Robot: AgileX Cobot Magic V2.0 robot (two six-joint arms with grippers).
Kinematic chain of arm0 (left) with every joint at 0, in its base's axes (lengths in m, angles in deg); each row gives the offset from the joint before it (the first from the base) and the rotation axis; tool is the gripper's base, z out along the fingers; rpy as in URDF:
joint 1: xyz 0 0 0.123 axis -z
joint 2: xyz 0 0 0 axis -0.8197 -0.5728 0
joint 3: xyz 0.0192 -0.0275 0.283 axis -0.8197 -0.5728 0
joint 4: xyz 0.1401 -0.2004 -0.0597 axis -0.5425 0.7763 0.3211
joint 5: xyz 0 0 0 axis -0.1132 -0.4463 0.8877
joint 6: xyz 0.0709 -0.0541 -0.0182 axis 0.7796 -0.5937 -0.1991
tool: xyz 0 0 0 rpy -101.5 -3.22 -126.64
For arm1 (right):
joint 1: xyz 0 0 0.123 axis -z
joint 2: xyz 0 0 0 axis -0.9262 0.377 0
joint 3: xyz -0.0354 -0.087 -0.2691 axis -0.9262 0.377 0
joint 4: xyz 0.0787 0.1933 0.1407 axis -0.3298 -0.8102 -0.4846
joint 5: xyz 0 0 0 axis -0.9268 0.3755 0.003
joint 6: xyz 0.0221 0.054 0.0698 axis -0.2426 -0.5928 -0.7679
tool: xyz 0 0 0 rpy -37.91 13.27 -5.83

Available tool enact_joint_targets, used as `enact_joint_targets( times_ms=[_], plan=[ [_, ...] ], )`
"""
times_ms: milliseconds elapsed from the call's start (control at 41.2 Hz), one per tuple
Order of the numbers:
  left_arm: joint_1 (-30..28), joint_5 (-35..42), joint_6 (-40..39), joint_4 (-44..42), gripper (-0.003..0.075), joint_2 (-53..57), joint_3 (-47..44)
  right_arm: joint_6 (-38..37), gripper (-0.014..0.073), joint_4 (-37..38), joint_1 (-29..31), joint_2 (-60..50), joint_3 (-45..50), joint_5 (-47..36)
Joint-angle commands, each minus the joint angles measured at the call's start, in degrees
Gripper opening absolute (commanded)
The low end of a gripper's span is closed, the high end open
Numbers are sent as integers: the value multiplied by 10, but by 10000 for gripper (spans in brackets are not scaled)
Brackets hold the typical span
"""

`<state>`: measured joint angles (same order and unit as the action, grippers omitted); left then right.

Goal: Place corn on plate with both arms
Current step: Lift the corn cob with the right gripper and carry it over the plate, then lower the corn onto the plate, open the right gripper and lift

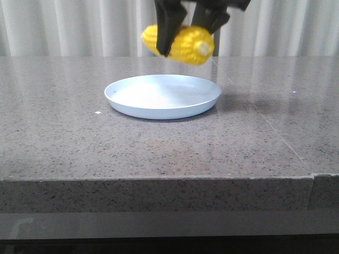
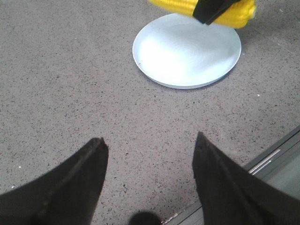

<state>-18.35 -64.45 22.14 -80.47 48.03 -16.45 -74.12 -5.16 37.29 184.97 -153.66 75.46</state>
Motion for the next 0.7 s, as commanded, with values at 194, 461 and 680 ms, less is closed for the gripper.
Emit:
enact_joint_targets(
  times_ms=[194,461,680],
  plan=[
    [5,40,-6,-4,400,2,15,5,361,-5,1,30,-19,-72],
    [5,40,-6,-4,400,2,15,5,658,4,1,28,-19,-73],
    [5,40,-6,-4,400,2,15,5,654,35,1,-32,-17,-39]
  ],
)
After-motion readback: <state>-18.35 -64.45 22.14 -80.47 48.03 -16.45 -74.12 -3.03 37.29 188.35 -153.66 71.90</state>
